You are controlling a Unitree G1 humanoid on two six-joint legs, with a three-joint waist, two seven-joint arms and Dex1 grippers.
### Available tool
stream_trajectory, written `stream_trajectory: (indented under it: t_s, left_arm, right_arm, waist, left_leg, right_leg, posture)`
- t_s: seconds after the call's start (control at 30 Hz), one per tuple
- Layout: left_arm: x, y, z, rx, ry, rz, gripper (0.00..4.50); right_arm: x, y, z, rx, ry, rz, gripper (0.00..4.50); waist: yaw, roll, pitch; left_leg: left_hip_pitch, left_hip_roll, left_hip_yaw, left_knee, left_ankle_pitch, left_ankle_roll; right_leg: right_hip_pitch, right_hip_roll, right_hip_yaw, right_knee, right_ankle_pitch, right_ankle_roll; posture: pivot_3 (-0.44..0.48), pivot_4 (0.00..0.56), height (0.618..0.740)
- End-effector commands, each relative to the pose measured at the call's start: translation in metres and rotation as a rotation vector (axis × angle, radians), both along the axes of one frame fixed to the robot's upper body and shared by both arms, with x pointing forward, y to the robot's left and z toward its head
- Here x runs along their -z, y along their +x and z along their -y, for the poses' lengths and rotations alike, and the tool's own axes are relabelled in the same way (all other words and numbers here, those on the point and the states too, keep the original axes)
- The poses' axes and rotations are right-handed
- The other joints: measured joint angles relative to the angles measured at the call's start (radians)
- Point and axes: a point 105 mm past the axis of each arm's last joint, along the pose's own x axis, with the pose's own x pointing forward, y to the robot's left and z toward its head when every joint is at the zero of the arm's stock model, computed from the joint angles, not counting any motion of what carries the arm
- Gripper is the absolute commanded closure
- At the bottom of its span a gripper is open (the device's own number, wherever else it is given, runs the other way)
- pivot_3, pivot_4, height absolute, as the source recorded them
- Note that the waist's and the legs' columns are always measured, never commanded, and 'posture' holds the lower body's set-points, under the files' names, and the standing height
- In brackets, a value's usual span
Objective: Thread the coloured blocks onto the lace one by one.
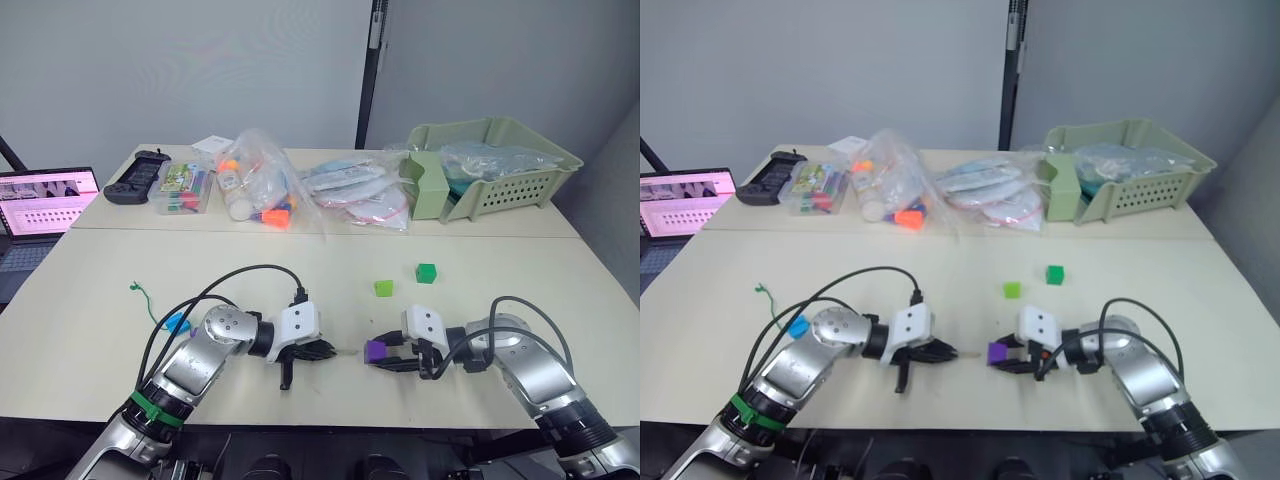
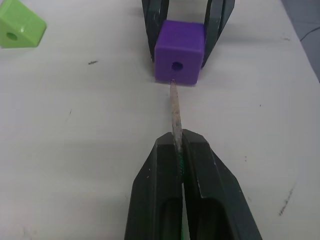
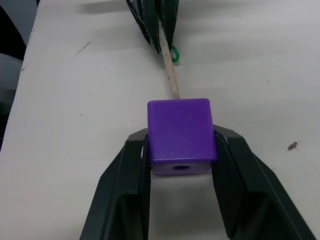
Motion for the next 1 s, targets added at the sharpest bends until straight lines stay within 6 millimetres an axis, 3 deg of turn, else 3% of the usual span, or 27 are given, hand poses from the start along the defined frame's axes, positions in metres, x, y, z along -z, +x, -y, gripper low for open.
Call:
stream_trajectory:
  t_s: [0.03, 0.53, 1.0]
  left_arm:
    - [-0.013, -0.002, 0.009, 0.028, -0.026, 0.042, 4.50]
    - [-0.013, -0.004, 0.019, 0.057, -0.026, 0.035, 4.50]
    - [-0.016, -0.003, 0.013, -0.017, 0.003, 0.044, 4.50]
  right_arm:
    - [-0.009, -0.001, 0.000, -0.005, 0.007, 0.030, 3.34]
    - [-0.008, -0.001, -0.014, -0.010, 0.021, 0.032, 3.34]
    - [0.002, 0.000, -0.001, 0.053, -0.003, 0.006, 3.34]
  waist:
    - [0.000, 0.000, 0.000]
    - [0.000, 0.000, 0.000]
    - [0.001, 0.000, 0.000]
  left_leg:
    - [0.000, 0.000, 0.000, 0.000, 0.000, 0.000]
    - [0.000, 0.000, 0.000, 0.000, 0.000, 0.000]
    - [0.000, 0.000, 0.000, 0.000, 0.000, 0.000]
  right_leg:
    - [0.000, 0.000, 0.000, 0.000, 0.000, 0.000]
    - [0.000, 0.000, 0.000, 0.000, 0.000, 0.000]
    - [0.000, 0.000, 0.000, 0.000, 0.000, 0.000]
  posture:
    - [0.000, 0.150, 0.740]
    - [0.000, 0.150, 0.740]
    - [0.000, 0.150, 0.740]
